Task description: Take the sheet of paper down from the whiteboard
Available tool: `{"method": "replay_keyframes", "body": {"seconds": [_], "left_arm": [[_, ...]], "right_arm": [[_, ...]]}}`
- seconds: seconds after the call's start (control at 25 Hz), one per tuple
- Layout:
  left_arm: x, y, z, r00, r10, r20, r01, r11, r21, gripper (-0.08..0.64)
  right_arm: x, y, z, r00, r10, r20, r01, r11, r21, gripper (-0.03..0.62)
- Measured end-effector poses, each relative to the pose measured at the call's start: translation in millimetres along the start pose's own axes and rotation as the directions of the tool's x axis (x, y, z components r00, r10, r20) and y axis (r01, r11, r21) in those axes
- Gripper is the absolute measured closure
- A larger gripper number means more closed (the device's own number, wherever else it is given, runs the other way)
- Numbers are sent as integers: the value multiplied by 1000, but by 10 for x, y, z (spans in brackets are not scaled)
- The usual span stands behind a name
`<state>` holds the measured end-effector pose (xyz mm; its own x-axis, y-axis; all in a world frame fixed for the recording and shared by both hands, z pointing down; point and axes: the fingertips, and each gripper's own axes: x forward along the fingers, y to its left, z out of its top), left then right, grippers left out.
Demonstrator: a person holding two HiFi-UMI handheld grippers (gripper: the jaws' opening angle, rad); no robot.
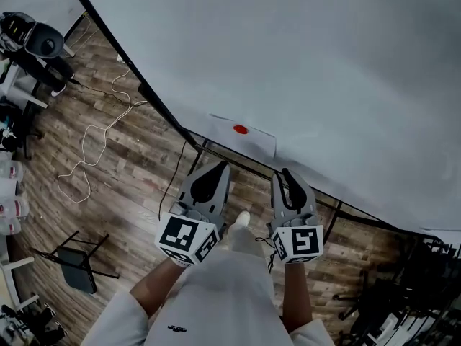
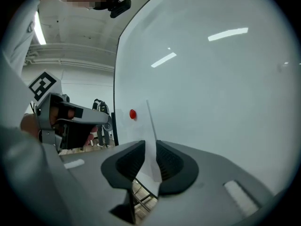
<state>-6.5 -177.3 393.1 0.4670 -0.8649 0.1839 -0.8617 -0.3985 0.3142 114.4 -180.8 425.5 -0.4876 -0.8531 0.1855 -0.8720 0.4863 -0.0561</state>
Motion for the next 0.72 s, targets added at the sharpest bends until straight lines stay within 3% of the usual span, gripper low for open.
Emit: {"method": "replay_keyframes", "body": {"seconds": [0.4,0.72], "left_arm": [[98,104,-196,999,13,-40,-13,1000,-7,552],[109,140,-210,999,16,-39,-17,1000,-13,552]], "right_arm": [[332,-95,-312,999,28,-40,-28,1000,0,495],[438,-54,-330,999,15,-32,-17,997,-70,495]]}}
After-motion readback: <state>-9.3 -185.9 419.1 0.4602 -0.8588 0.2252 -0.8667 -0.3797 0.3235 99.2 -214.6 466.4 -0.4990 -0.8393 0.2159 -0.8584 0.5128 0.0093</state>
